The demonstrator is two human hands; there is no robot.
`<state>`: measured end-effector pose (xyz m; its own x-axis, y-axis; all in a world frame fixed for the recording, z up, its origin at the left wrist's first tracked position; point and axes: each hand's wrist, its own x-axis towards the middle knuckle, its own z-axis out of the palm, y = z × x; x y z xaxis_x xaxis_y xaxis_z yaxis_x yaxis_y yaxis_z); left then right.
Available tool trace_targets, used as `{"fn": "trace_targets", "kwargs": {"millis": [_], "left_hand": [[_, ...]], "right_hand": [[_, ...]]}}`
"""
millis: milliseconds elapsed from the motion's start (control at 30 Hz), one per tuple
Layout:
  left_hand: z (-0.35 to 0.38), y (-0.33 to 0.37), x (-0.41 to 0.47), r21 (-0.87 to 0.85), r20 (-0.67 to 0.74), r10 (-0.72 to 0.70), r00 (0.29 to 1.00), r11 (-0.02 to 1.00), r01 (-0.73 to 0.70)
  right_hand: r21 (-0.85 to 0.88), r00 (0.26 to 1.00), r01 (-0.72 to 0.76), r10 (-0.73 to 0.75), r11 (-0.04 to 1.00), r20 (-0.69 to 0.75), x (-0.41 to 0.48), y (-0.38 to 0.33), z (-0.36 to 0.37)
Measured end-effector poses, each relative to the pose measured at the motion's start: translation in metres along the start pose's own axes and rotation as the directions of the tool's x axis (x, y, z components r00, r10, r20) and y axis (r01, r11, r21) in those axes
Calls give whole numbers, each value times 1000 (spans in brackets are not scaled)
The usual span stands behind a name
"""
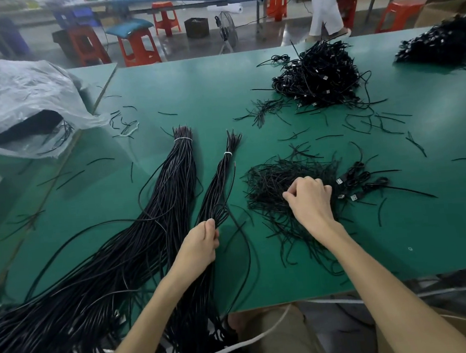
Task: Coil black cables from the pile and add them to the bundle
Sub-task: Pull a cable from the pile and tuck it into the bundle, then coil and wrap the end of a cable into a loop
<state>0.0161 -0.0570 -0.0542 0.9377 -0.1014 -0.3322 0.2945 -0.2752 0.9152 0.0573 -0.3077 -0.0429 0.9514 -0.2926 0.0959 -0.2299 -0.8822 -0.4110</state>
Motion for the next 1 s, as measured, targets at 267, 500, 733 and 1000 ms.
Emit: {"fn": "trace_targets", "kwargs": {"millis": [267,500,733,1000], "left_hand": [[-1,12,-8,-24,-8,3,1000,1000,-3],[4,25,-14,-34,-3,42,999,999,-42],[25,49,-28,-101,55,143,988,985,-137],[20,48,-35,-66,91,198,976,979,-192]], "right_hand": [[-140,998,14,-23,990,-64,-14,1,-37],[383,985,149,-103,912,-137,-56,-28,-77],[793,969,-141,-83,593,234,-94,-58,-26],[853,960,-232,-34,467,279,-99,-59,-15]]}}
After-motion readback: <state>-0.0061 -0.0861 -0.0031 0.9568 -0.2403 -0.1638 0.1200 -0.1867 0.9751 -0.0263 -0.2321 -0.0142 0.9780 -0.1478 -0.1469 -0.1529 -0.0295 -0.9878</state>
